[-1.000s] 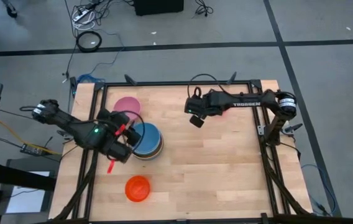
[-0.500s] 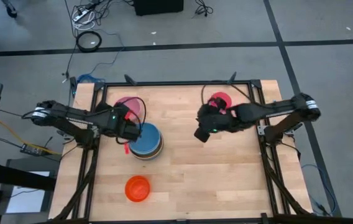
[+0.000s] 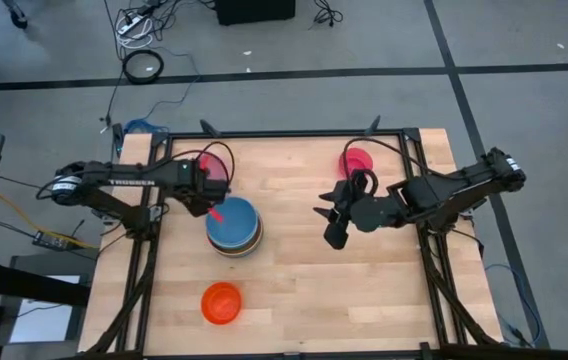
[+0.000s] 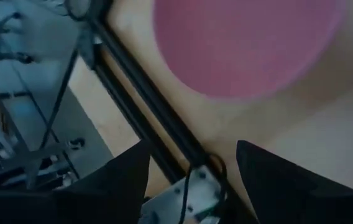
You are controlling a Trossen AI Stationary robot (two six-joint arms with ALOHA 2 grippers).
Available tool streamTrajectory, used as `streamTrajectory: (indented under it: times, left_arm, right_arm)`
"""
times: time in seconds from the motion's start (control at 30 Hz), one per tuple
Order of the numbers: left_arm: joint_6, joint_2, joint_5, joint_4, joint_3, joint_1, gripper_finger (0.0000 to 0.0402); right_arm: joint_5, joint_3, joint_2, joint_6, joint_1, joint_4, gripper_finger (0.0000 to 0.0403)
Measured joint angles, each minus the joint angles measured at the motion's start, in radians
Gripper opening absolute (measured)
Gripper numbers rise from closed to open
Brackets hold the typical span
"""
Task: Nest bowls inside each other
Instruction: Stack the pink bowl on top of the blue bowl
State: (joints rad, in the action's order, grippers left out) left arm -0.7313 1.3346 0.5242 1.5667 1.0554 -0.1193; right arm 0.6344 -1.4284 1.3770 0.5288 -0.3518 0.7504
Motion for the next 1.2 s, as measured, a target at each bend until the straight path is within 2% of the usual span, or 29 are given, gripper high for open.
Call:
streamTrajectory:
  times: [0.2,0.3,0.5,0.63,0.77,0.93,1.2]
  left_arm:
    - [0.326,0.0,-0.122,0.004,0.0,-0.015,0.0248]
    - [0.47,0.0,-0.136,0.004,0.0,-0.018,0.0248]
    - [0.644,0.0,-0.156,0.004,0.0,-0.033,0.0247]
    - [0.649,0.0,-0.166,0.004,0.0,-0.048,0.0238]
    - [0.724,-0.001,-0.313,-0.036,0.0,-0.05,0.0219]
    - [0.811,-0.017,-0.417,-0.098,0.001,-0.052,0.0205]
    - [0.981,-0.02,-0.367,-0.168,-0.012,-0.067,0.0204]
  right_arm:
    - [-0.001,0.0,0.011,0.018,-0.001,-0.001,0.0151]
    - [-0.005,0.0,0.011,0.031,-0.001,-0.001,0.0151]
    - [-0.007,0.0,0.011,0.037,-0.02,0.0,0.0151]
    - [-0.009,0.0,0.011,0.037,-0.034,0.006,0.0151]
    - [-0.009,0.0,0.011,0.035,-0.047,0.007,0.0151]
    - [-0.008,0.0,0.012,0.028,-0.067,0.013,0.0151]
    - [-0.008,0.0,0.012,0.029,-0.106,0.02,0.0151]
